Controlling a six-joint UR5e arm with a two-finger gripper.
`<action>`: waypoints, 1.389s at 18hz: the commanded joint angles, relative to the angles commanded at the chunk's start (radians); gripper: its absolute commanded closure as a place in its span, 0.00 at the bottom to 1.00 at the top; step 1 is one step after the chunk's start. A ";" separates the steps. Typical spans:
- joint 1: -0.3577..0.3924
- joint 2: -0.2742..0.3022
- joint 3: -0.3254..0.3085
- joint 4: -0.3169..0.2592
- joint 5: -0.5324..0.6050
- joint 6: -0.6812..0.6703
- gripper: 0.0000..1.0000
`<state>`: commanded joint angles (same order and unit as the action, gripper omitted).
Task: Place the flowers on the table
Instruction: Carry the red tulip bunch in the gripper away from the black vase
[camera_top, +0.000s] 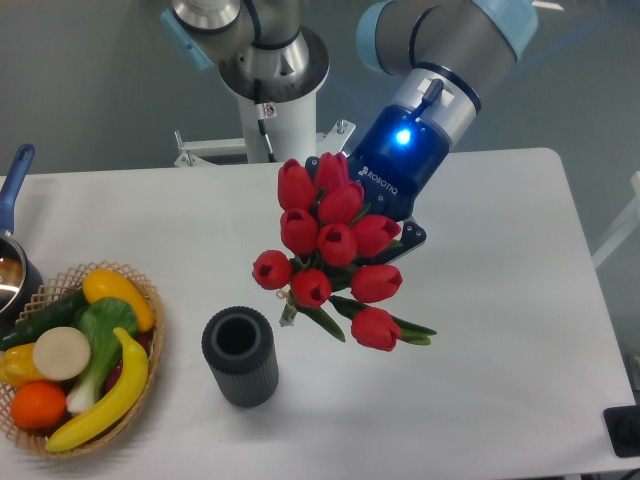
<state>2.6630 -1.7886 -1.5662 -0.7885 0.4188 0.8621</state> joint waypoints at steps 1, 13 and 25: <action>-0.002 0.000 0.000 0.002 0.003 0.000 0.59; 0.018 0.012 0.000 0.000 0.038 -0.002 0.59; 0.037 0.078 -0.087 -0.005 0.434 0.008 0.60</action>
<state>2.6998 -1.7104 -1.6534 -0.7931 0.8524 0.8697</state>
